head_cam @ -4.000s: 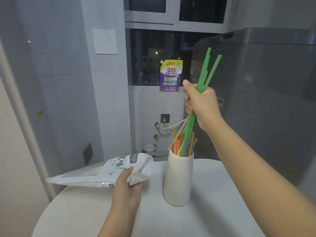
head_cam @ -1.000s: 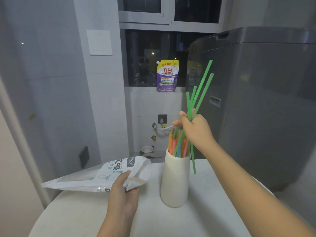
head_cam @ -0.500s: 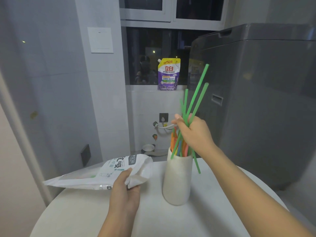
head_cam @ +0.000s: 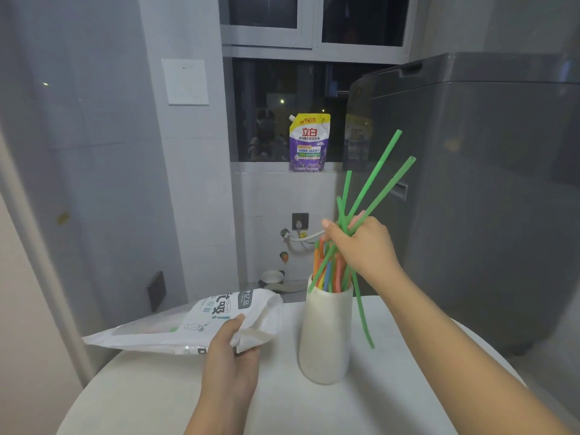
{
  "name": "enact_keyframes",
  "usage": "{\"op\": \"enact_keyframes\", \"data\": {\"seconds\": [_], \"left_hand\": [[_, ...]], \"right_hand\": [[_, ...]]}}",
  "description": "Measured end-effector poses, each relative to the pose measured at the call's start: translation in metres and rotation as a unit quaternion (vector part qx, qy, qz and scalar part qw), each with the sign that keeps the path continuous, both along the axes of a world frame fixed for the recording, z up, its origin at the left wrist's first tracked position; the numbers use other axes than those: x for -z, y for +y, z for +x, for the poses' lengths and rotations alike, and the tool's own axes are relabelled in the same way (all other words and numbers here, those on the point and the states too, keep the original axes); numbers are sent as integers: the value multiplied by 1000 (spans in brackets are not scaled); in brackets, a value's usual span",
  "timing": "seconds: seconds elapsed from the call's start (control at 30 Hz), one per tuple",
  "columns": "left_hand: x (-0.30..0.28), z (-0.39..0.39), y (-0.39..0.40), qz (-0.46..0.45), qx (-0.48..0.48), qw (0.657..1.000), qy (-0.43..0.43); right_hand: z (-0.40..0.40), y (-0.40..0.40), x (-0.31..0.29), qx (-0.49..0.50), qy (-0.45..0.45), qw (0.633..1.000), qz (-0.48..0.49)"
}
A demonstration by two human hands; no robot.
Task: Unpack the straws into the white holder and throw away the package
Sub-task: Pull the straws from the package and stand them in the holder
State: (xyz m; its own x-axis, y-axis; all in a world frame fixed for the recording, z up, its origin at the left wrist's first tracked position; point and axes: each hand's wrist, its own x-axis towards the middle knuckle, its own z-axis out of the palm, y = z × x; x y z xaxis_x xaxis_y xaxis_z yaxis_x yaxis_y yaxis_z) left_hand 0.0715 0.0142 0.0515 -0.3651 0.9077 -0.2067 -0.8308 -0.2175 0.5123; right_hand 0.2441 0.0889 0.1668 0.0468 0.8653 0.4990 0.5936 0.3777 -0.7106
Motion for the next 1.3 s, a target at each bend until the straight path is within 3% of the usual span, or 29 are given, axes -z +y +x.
{"op": "enact_keyframes", "data": {"seconds": [0.17,0.37,0.63,1.0,1.3], "left_hand": [[-1,3,0,2,6,1000,-3],[0,0,-1,-4,13,1000,-6],[-1,0,0,-3,13,1000,-8],[-1,4,-3,2,25,1000,-1],[-5,-3,-9,7,59,998,28]], "right_hand": [[-2,-5,0,-9,50,999,-20],[-3,-6,0,4,26,999,-26],[4,-13,-2,-57,38,995,-73],[16,-24,-8,-52,131,990,-5],[8,-20,-37,-29,6,997,-74]]}}
